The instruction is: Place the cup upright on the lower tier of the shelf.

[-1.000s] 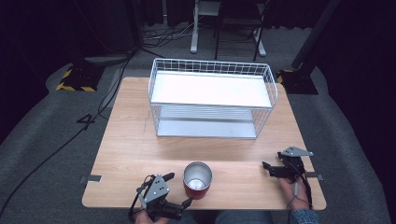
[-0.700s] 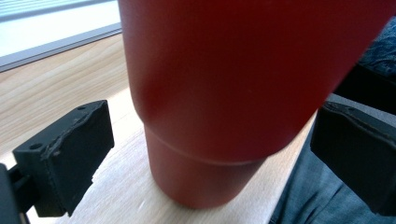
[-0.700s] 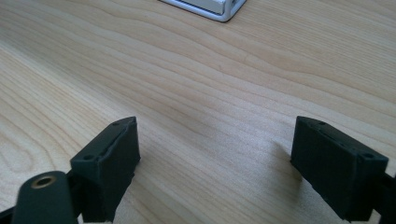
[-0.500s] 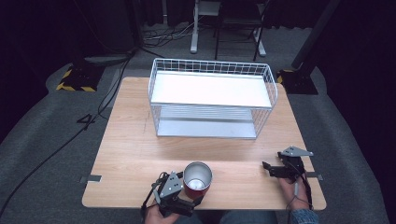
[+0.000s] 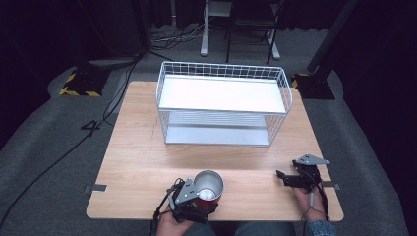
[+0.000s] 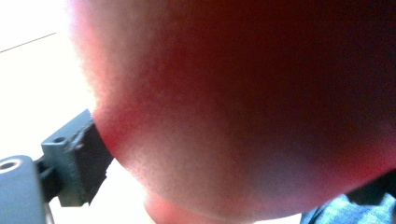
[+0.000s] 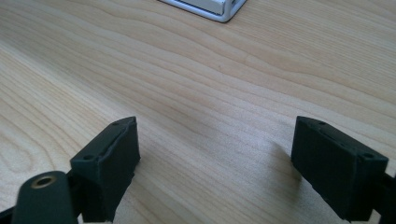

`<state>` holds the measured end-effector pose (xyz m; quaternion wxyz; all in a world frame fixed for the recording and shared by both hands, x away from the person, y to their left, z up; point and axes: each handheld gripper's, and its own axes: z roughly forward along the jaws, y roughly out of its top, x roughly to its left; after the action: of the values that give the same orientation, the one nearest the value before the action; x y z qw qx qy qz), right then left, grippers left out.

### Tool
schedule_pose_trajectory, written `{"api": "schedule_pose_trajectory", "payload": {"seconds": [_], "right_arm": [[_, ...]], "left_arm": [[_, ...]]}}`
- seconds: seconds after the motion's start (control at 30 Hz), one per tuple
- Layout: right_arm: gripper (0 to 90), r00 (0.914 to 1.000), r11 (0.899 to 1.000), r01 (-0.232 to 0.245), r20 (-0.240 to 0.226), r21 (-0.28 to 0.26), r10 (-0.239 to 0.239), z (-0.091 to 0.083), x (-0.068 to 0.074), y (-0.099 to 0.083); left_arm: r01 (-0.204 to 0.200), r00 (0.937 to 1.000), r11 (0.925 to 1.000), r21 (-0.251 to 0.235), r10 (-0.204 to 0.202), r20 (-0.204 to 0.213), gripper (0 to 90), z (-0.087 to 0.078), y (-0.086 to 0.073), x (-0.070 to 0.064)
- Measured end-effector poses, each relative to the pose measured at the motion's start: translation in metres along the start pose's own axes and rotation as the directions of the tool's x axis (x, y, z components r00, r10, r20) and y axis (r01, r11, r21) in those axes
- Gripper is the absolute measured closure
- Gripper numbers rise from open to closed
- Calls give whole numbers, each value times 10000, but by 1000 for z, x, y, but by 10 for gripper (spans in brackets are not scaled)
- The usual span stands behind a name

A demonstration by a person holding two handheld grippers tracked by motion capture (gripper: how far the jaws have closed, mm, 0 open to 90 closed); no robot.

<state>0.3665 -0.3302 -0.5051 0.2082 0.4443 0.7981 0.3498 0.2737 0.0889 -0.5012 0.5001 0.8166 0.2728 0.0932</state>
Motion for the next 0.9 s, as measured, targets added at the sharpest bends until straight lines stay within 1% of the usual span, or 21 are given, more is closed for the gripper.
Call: {"api": "schedule_pose_trajectory", "payload": {"seconds": [0.07,0.13,0.27,0.43,0.6,0.67,0.7,0.77,0.9], "right_arm": [[157,10000,10000,6,3,-4,-6,0,0,0],[158,10000,10000,21,14,-12,-21,0,0,0],[158,10000,10000,34,28,-17,-34,0,0,0],[158,10000,10000,-26,8,13,26,0,0,0],[159,10000,10000,-45,11,24,45,0,0,0],[159,10000,10000,-45,13,22,45,0,0,0],[158,10000,10000,-25,66,-3,25,0,0,0],[163,9999,9999,-117,69,23,117,0,0,0],[166,9999,9999,-158,7,38,158,0,0,0]], "left_arm": [[-31,10000,10000,-23,31,80,113,0,0,0],[-138,9999,9999,-5,138,-7,119,0,0,-1],[-144,9999,9999,-23,144,-34,125,0,-1,-1],[-260,9996,9997,-4,260,-126,138,-1,-1,-2],[-487,9984,9988,58,488,-299,155,-2,-1,-3],[-491,9984,9988,78,493,-279,157,-2,-1,-3],[-547,9983,9984,119,549,-171,158,-2,0,-1],[-505,9987,9987,96,506,-75,160,-3,0,1],[-464,9989,9987,212,465,-59,161,-4,2,4]]}}
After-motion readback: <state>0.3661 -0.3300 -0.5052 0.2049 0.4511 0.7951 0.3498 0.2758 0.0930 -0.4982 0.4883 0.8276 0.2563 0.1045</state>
